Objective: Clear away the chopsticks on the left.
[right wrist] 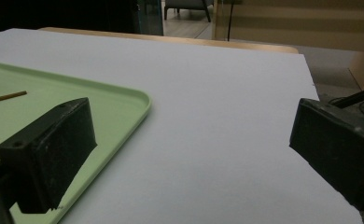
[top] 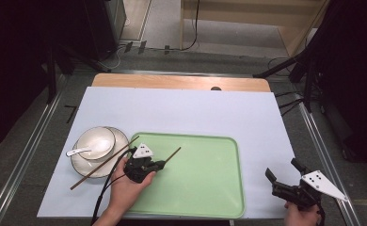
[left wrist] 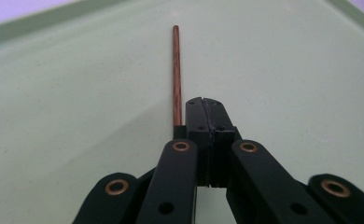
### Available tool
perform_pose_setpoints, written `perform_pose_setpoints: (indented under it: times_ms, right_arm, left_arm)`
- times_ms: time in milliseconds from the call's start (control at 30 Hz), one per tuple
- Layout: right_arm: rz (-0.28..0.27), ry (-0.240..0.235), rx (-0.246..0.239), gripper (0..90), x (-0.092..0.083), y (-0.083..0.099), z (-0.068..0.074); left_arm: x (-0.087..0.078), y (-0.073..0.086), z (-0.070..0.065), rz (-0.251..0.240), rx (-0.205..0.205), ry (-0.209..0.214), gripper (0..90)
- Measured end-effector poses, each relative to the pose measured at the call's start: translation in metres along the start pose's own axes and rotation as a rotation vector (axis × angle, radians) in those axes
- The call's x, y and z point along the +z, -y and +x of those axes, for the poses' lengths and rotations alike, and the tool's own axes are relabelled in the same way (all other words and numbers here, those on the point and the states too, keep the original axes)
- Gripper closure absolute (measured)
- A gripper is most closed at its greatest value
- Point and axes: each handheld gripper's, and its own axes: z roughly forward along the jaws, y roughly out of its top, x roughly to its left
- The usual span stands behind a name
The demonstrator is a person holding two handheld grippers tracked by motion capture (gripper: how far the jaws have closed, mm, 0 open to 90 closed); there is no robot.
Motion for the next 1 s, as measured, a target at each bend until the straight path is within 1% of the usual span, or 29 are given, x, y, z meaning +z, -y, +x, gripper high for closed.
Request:
perform_pose_setpoints:
  times_ms: [167, 233, 267, 300, 367, 400, 433, 500, 567, 600, 700, 767, 833, 867, 1000]
  right_arm:
    - [0.002, -0.001, -0.001, 0.3, 0.0, 0.001, -0.001]
    - [0.005, -0.003, 0.001, 0.3, 0.001, 0.001, -0.001]
    - [0.006, -0.004, 0.0, 0.3, 0.001, 0.001, -0.002]
    - [0.006, -0.004, 0.0, 0.3, 0.001, 0.001, -0.002]
    - [0.007, -0.003, 0.001, 0.3, 0.001, 0.001, -0.002]
    - [0.006, -0.004, 0.001, 0.3, 0.001, 0.001, -0.002]
    - [0.006, -0.004, 0.001, 0.3, 0.001, 0.001, -0.002]
    - [0.007, -0.004, 0.005, 0.3, 0.001, 0.001, -0.001]
    - [0.008, -0.004, 0.006, 0.3, 0.001, 0.001, -0.001]
    - [0.008, -0.004, 0.004, 0.3, 0.001, 0.001, -0.001]
    - [0.008, -0.004, 0.005, 0.3, 0.001, 0.001, -0.001]
    - [0.007, -0.003, 0.005, 0.3, 0.001, 0.001, -0.001]
    - [0.01, -0.005, 0.006, 0.3, 0.001, 0.002, -0.002]
    - [0.01, -0.005, 0.006, 0.3, 0.001, 0.002, -0.002]
    - [0.012, -0.006, 0.005, 0.3, 0.002, 0.002, -0.002]
  left_arm:
    - [0.005, -0.001, 0.002, 0.015, -0.001, -0.015, 90.0]
    - [0.007, 0.0, 0.003, 0.021, -0.001, -0.013, 90.0]
    - [0.008, 0.0, 0.004, 0.019, 0.003, -0.003, 90.0]
    - [0.008, 0.0, 0.004, 0.019, 0.003, -0.003, 90.0]
    - [0.009, 0.0, 0.003, 0.019, 0.009, -0.008, 90.0]
    - [0.009, 0.0, 0.003, 0.021, 0.011, -0.018, 90.0]
    - [0.009, 0.0, 0.003, 0.021, 0.011, -0.018, 90.0]
    - [0.009, 0.0, 0.005, 0.027, 0.008, -0.032, 90.0]
    - [0.01, 0.001, 0.005, 0.026, 0.001, -0.04, 90.0]
    - [0.009, 0.002, 0.007, 0.021, -0.007, -0.052, 90.0]
    - [0.005, 0.003, 0.011, 0.011, -0.031, -0.066, 90.0]
    - [0.004, 0.003, 0.013, 0.012, -0.035, -0.073, 90.0]
    - [0.001, 0.004, 0.018, 0.008, -0.049, -0.095, 90.0]
    - [0.0, 0.004, 0.02, 0.013, -0.053, -0.103, 90.0]
    - [-0.004, 0.007, 0.03, 0.009, -0.091, -0.128, 90.0]
